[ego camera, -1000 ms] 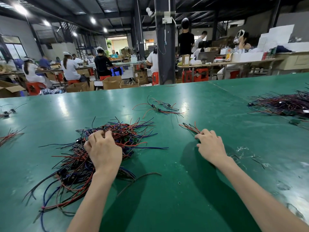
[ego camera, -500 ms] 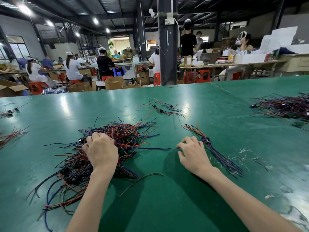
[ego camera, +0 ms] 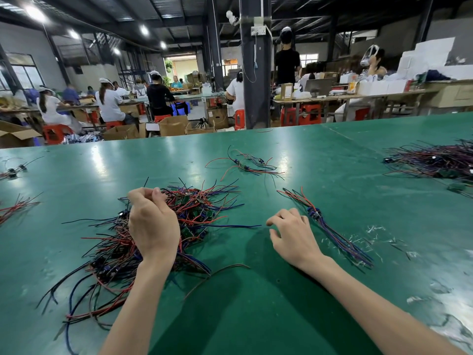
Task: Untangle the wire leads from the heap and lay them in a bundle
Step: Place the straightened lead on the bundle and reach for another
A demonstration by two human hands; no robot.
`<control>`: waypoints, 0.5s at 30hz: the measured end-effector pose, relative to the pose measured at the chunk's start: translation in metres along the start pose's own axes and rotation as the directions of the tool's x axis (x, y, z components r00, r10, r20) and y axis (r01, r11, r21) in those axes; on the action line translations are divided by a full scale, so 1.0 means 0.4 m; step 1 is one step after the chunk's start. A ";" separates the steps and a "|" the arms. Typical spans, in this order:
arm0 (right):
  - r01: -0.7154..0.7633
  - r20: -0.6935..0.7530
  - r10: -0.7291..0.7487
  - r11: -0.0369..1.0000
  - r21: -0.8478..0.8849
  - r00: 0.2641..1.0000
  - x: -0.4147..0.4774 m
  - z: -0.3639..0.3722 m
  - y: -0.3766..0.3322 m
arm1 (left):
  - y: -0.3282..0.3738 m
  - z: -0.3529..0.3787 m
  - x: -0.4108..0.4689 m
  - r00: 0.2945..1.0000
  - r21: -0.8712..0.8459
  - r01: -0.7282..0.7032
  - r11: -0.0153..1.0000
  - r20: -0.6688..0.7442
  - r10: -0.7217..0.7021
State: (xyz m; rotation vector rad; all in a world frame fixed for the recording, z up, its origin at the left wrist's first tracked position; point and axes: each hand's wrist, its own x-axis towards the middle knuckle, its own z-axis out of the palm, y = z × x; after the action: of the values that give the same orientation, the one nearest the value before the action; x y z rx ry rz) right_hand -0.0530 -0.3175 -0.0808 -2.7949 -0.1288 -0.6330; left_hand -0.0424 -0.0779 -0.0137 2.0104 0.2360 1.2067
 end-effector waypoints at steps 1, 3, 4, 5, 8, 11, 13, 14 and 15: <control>0.001 0.001 -0.001 1.000 0.005 1.000 0.000 0.001 0.000 | 0.002 0.003 -0.004 1.000 -0.027 -0.001 1.000 0.018 0.001; 0.002 0.003 -0.002 1.000 0.021 1.000 0.000 0.003 -0.001 | 0.005 0.006 -0.013 0.995 -0.055 -0.008 0.998 0.096 0.014; 0.003 0.004 -0.003 1.000 0.028 1.000 0.000 0.004 -0.002 | 0.003 0.006 -0.015 0.988 -0.041 0.002 0.999 0.157 0.005; 0.004 0.006 -0.004 0.999 0.032 1.000 0.001 0.004 -0.002 | 0.000 0.006 -0.013 0.971 0.001 0.021 1.000 0.237 -0.021; 0.003 0.009 -0.003 0.999 0.038 1.000 0.000 0.007 -0.001 | -0.002 -0.003 -0.003 0.889 0.292 0.010 0.956 0.436 -0.142; 0.000 0.019 -0.001 0.999 0.036 1.000 0.000 0.011 0.002 | 0.011 -0.017 -0.008 0.932 0.434 -0.112 0.894 0.359 -0.058; 0.001 0.021 -0.002 0.999 0.043 1.000 0.000 0.015 0.001 | 0.009 -0.015 -0.010 0.947 0.413 -0.185 0.892 0.317 0.050; 0.002 0.021 -0.003 0.999 0.047 1.000 0.000 0.017 0.001 | 0.007 -0.009 -0.010 0.939 0.387 -0.236 0.892 0.327 0.107; 0.004 0.021 -0.005 0.999 0.049 1.000 0.000 0.018 0.000 | 0.007 -0.001 -0.014 0.922 0.360 -0.291 0.886 0.353 0.160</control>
State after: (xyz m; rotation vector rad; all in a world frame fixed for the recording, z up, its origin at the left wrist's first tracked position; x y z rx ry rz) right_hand -0.0501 -0.3156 -0.0873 -2.7560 -0.1531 -0.5930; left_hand -0.0464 -0.0823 -0.0154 2.6266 0.0949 1.0110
